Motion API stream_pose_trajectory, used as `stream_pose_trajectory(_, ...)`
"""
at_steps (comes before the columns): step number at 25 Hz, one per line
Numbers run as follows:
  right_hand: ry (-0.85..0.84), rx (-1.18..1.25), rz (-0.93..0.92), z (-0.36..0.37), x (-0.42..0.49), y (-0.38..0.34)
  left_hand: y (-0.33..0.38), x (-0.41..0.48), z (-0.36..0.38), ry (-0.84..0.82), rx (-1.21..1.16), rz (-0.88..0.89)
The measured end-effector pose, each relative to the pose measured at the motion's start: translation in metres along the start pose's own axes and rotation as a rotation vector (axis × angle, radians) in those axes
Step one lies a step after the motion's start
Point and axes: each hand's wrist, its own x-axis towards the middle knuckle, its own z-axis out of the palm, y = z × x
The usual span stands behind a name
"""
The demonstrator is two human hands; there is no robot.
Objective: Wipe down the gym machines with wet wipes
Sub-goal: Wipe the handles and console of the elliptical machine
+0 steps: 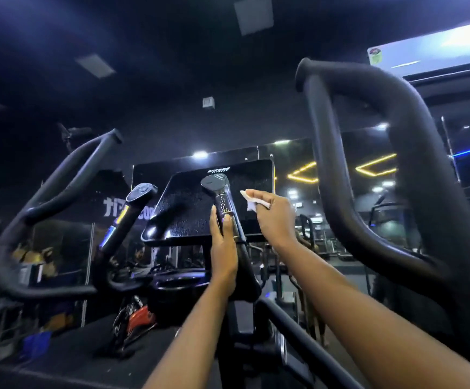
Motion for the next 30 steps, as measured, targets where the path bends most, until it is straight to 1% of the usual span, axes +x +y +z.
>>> stream_pose_trajectory(2, -0.017, -0.062, -0.052, 0.016, 0.022, 0.011, -0.014, 0.01, 0.008, 0.015, -0.131, 0.023)
stream_pose_trajectory(5, -0.078, -0.138, -0.147, 0.033, 0.046, 0.019, -0.021, 0.014, 0.011, 0.052, -0.209, 0.069)
stream_pose_trajectory(8, -0.109, -0.055, -0.194, 0.04, 0.044, 0.019, -0.028, 0.016, 0.014, 0.095, -0.192, 0.124)
stream_pose_trajectory(11, -0.119, -0.001, -0.278, 0.031, 0.018, 0.028, -0.029, 0.019, 0.016, 0.1, -0.174, 0.159)
stream_pose_trajectory(14, -0.11, -0.03, -0.372, 0.018, -0.015, 0.033, -0.03, 0.02, 0.015, 0.123, -0.192, 0.146)
stream_pose_trajectory(18, -0.123, -0.1, -0.443, -0.002, -0.045, 0.035, -0.027, 0.019, 0.016, 0.126, -0.217, 0.13)
stream_pose_trajectory(20, -0.148, -0.104, -0.422, -0.009, -0.036, 0.029, -0.028, 0.017, 0.016, 0.085, -0.231, 0.103)
stream_pose_trajectory(22, -0.108, -0.106, -0.431, -0.001, -0.004, 0.015, -0.026, 0.015, 0.014, 0.042, -0.24, 0.079)
stream_pose_trajectory(23, -0.093, -0.153, -0.475, 0.008, 0.014, 0.006, -0.025, 0.014, 0.015, 0.044, -0.23, 0.078)
stream_pose_trajectory(25, -0.168, -0.307, -0.618, 0.03, 0.037, -0.006, -0.026, 0.015, 0.015, 0.044, -0.252, 0.071)
stream_pose_trajectory(26, -0.214, -0.396, -0.703, 0.036, 0.04, -0.005, -0.025, 0.015, 0.016, 0.032, -0.27, 0.061)
stream_pose_trajectory(28, -0.249, -0.553, -0.853, 0.037, 0.033, 0.006, -0.029, 0.018, 0.017, 0.035, -0.246, 0.052)
stream_pose_trajectory(30, -0.251, -0.611, -0.887, 0.028, 0.015, 0.016, -0.033, 0.021, 0.016, 0.067, -0.254, 0.066)
